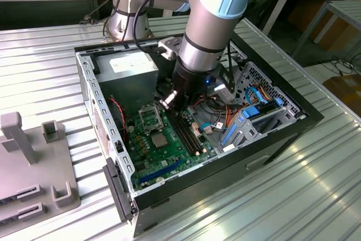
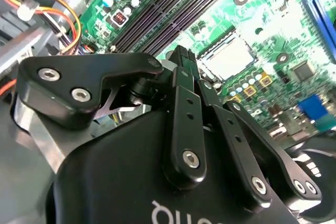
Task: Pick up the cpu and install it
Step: 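Close the cpu cover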
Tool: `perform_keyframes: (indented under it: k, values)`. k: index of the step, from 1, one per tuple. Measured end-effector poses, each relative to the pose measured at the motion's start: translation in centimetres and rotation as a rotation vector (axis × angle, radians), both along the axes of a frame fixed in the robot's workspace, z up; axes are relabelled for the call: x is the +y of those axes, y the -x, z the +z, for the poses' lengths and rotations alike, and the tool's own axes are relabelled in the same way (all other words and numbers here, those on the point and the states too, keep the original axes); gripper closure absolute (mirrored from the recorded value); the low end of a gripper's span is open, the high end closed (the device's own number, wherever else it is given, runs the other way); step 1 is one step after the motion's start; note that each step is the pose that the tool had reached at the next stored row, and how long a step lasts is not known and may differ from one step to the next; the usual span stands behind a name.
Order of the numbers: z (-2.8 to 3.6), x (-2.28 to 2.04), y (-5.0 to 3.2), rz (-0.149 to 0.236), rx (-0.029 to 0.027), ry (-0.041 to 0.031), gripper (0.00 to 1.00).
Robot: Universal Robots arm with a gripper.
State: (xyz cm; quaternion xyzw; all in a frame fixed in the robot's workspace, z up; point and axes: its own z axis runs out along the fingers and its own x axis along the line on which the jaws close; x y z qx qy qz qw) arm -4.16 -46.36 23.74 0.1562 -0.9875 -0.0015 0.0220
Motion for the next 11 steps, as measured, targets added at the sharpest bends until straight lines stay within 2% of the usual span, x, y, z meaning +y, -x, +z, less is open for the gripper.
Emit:
perform_keyframes:
  k: [2,5,7,11]
  values:
    - [-0.01,0.0,0.0,0.035,0.0001,0.0001,0.89]
    - [-0.05,0.0,-0.14,0.119,0.0,0.0,0.89]
    - [-0.06,0.0,-0.25,0.149,0.0,-0.0001,0.89]
    - [-0.07,0.0,-0.31,0.232,-0.0003,-0.0026,0.89]
